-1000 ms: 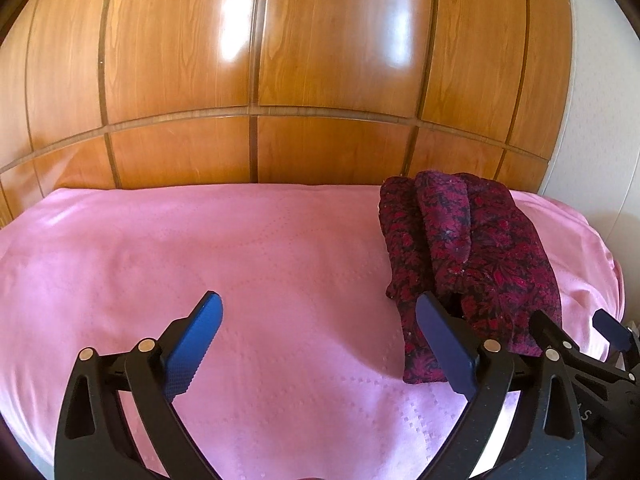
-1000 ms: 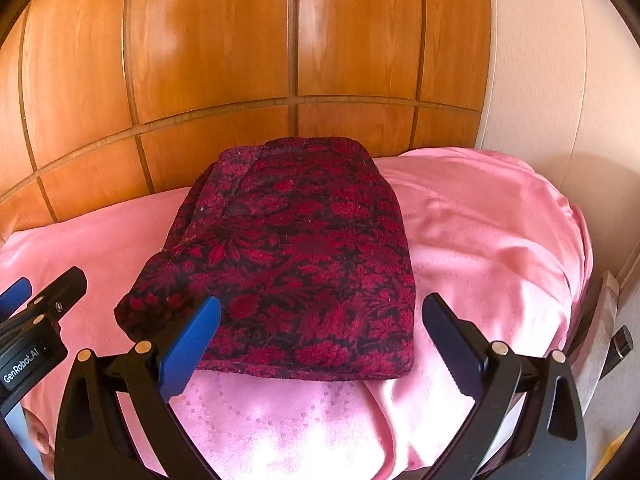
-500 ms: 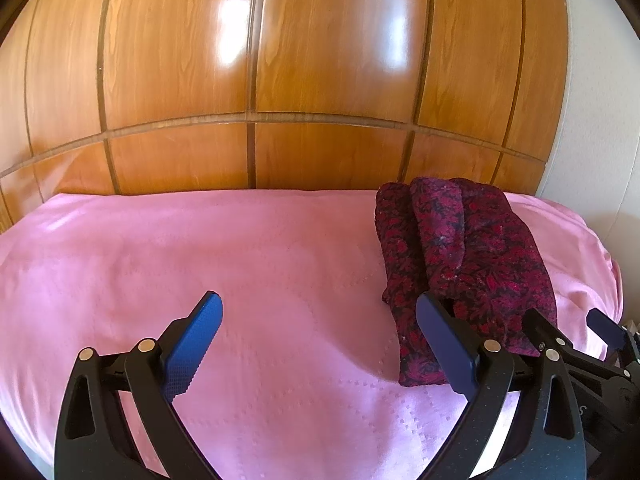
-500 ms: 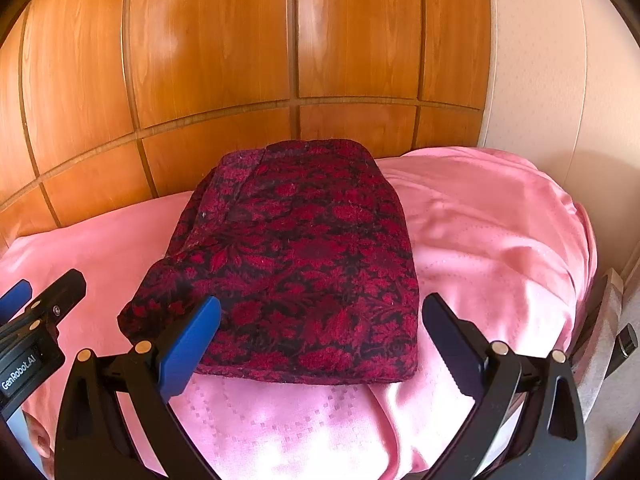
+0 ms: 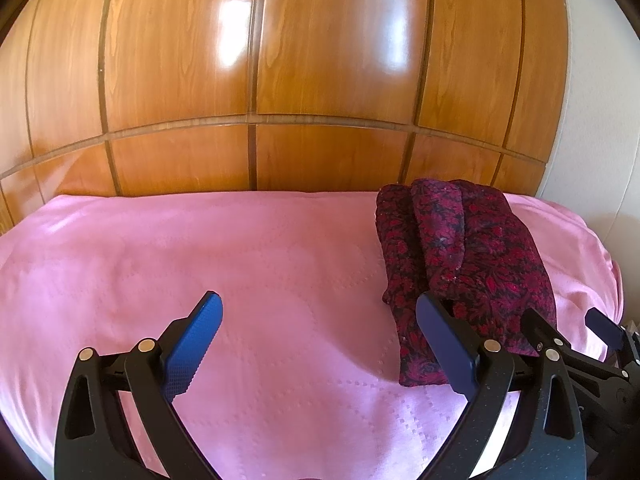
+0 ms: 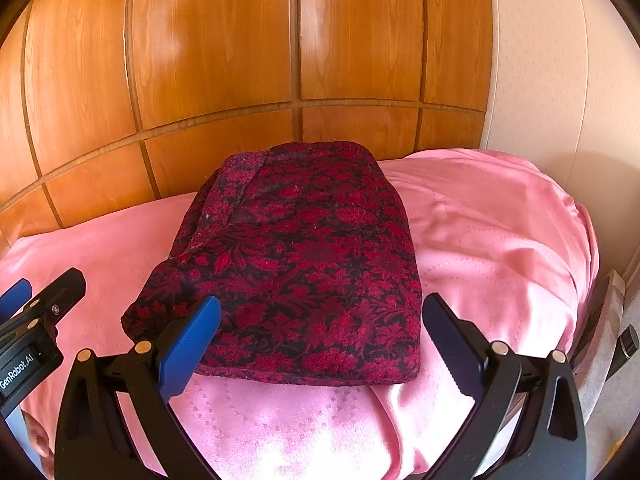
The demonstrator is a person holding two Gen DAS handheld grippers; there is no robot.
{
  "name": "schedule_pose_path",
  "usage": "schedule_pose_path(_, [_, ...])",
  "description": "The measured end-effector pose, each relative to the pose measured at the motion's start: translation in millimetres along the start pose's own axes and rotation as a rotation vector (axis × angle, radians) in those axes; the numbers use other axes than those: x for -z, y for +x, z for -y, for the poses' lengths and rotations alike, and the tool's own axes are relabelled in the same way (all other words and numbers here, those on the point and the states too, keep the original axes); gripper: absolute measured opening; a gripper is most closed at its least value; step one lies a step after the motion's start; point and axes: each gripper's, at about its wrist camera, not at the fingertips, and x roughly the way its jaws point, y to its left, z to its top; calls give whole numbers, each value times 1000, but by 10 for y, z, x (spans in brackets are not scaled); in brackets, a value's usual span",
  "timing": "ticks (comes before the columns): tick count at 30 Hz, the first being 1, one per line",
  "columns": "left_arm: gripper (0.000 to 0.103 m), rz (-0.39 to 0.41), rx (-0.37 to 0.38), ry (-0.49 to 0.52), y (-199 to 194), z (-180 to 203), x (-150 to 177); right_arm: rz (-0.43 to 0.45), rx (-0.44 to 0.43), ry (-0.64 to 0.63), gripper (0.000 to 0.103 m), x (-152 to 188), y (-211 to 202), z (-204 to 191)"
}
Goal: Fold small clothes
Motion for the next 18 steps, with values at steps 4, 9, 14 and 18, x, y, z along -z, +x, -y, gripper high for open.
schedule_pose_path(4, [96,1,-1,-2,-3,17,2,-1,-1,0,101,4,1,-1])
schedule_pose_path(9, [96,2,3,-8,-2,10,5,-7,0,-3,101,6,24,-8])
schedule_pose_path(14, [96,0,1,3,27,13,11,1,-5,-4,101,-4,26,-4])
schedule_pose_path(18, [96,-25,-14,8,97,2,34,41,-48,8,101,-114,-22,76])
